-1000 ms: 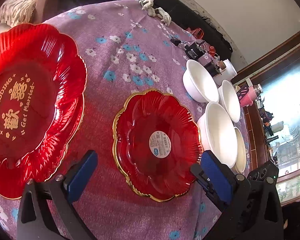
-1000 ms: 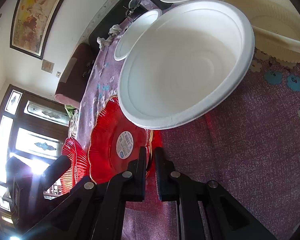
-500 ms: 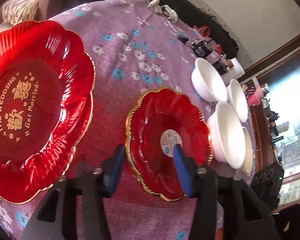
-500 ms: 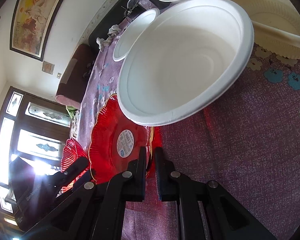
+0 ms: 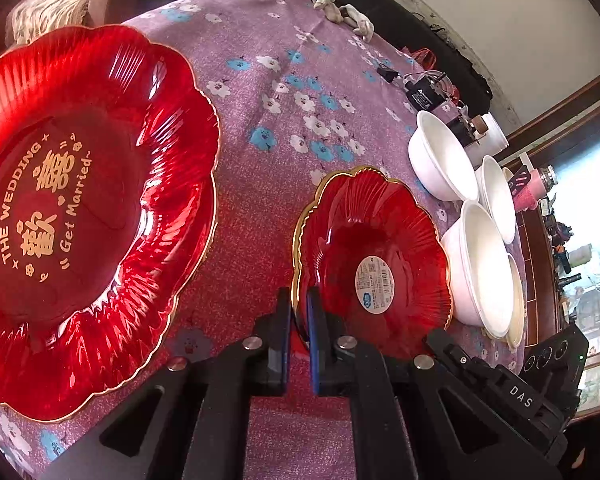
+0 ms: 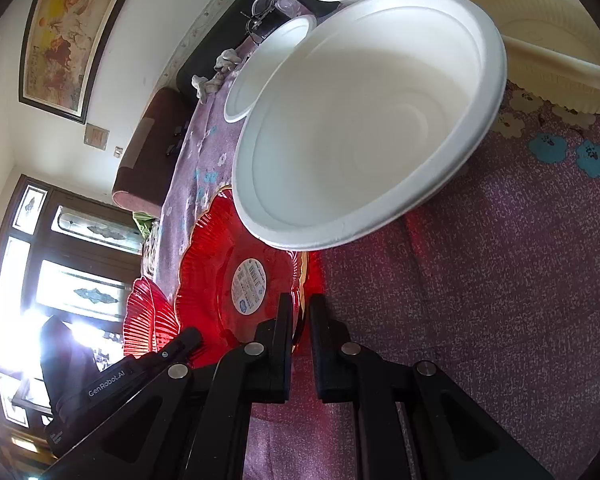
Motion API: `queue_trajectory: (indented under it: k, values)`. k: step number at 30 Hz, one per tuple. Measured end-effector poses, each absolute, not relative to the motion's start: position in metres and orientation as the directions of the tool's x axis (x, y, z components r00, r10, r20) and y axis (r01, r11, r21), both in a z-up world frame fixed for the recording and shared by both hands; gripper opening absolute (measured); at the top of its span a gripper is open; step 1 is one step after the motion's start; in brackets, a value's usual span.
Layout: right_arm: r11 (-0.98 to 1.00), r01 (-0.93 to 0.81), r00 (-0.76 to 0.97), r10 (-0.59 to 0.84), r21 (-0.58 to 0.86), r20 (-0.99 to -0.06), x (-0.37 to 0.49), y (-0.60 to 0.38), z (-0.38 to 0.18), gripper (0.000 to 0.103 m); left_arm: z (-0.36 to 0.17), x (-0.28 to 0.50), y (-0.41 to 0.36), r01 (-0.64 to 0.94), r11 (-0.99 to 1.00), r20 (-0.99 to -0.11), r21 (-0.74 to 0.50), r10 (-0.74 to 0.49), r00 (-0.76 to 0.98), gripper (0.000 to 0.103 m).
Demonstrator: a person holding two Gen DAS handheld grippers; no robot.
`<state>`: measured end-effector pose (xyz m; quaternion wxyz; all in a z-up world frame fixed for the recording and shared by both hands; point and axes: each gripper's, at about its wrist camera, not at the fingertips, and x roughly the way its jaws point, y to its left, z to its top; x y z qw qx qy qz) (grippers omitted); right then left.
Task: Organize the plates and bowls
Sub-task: 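Grasp the small red plate's rim with the left gripper while the right gripper holds it, then lift the small red plate with both grippers and lower it onto the large red wedding plate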
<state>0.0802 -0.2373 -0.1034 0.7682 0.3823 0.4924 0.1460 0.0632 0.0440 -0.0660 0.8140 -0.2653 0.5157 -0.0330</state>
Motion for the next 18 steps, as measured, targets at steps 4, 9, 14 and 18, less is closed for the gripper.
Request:
queue_trajectory:
  k: [4, 9, 14, 18]
  values:
    - [0.661, 0.152, 0.470, 0.606, 0.735, -0.642, 0.080, -0.235, -0.104, 0.009, -0.067, 0.062, 0.045, -0.225, 0.854, -0.822, -0.469, -0.329, 0.465, 0.007]
    - [0.663, 0.147, 0.466, 0.608, 0.734, -0.643, 0.080, -0.232, -0.102, 0.009, -0.068, 0.055, 0.049, -0.234, 0.850, -0.823, -0.473, -0.330, 0.463, 0.007]
    - [0.658, 0.139, 0.453, 0.622, 0.740, -0.638, 0.079, -0.224, -0.100, 0.009, -0.068, 0.042, 0.058, -0.244, 0.837, -0.817, -0.489, -0.341, 0.465, 0.008]
    - [0.665, 0.117, 0.455, 0.625, 0.738, -0.635, 0.075, -0.217, -0.093, 0.008, -0.061, 0.029, 0.064, -0.237, 0.828, -0.802, -0.508, -0.355, 0.480, 0.008]
